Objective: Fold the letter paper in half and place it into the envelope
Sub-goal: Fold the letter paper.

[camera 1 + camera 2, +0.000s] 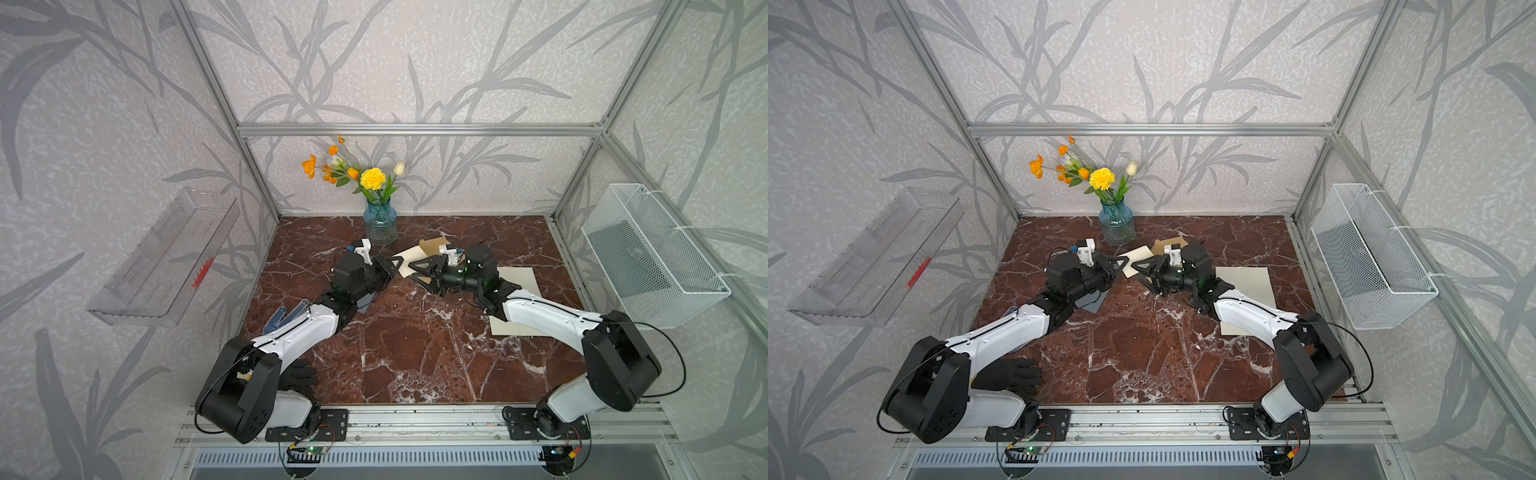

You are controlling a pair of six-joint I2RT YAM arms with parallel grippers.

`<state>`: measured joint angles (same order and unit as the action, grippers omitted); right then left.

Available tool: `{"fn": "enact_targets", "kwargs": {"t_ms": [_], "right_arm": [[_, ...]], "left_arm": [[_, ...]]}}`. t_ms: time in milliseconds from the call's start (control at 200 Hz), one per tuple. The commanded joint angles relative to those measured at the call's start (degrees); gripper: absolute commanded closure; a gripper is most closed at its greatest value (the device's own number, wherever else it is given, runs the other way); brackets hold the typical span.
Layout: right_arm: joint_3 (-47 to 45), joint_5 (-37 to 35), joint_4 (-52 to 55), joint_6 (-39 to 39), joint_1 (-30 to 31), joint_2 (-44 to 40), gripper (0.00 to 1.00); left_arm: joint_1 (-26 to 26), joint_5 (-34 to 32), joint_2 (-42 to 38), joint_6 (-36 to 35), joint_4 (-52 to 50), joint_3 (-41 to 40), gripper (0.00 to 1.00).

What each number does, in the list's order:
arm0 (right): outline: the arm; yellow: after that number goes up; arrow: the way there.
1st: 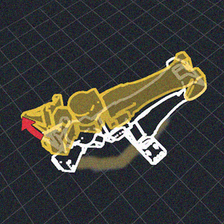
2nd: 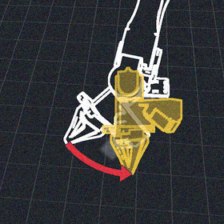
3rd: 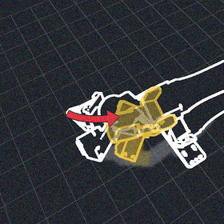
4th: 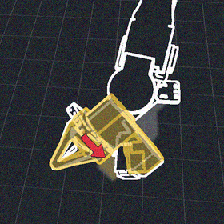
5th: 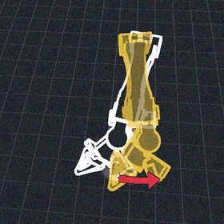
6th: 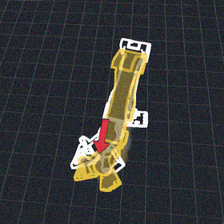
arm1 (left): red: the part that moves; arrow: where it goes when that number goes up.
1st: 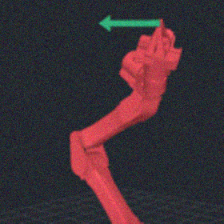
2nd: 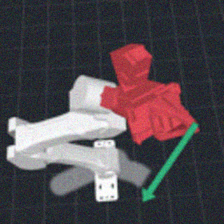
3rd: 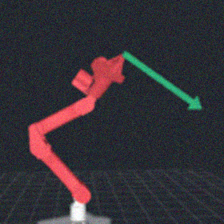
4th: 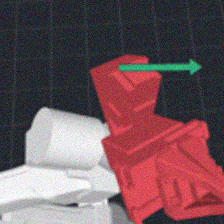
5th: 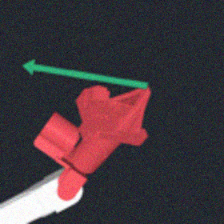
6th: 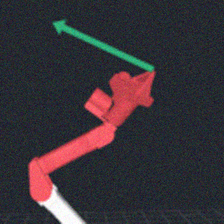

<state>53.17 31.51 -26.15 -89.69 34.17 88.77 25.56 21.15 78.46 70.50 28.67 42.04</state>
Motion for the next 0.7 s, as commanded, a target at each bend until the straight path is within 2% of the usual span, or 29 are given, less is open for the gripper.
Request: {"fn": "enact_targets", "kwargs": {"t_ms": [0, 120, 445, 580, 630, 655, 695], "right_arm": [[0.8, -4.0, -0.5, -0.2, -0.2, 0.5, 0.65], [1.0, -6.7, 1.9, 1.2, -0.1, -0.7, 0.75], [2.7, -8.7, 1.5, 1.5, 0.4, 0.9, 0.77], [3.9, -7.8, 1.9, 2.0, 0.2, 1.8, 0.99], [4.1, -7.4, 2.8, 2.6, 0.1, 1.8, 1.00], [4.2, -7.0, 3.3, 3.0, -0.1, 1.7, 1.00], [4.4, -6.4, 4.3, 4.2, -0.5, 1.3, 1.00]], "left_arm": [[0.7, -1.3, -0.1, 0.6, 0.9, 0.2, 1.00], [1.2, -2.4, -0.9, 0.6, 0.5, -0.7, 1.00], [2.0, -2.3, -0.5, 1.6, 1.0, -1.0, 1.00], [2.0, -1.6, -0.2, 1.8, 1.1, -0.8, 1.00], [2.0, -1.0, -0.1, 1.6, 1.0, -0.6, 1.00], [2.0, -0.6, -0.1, 1.2, 0.9, -0.5, 0.96], [1.8, 0.0, -0.1, 0.1, 0.2, -0.1, 0.84]]}}
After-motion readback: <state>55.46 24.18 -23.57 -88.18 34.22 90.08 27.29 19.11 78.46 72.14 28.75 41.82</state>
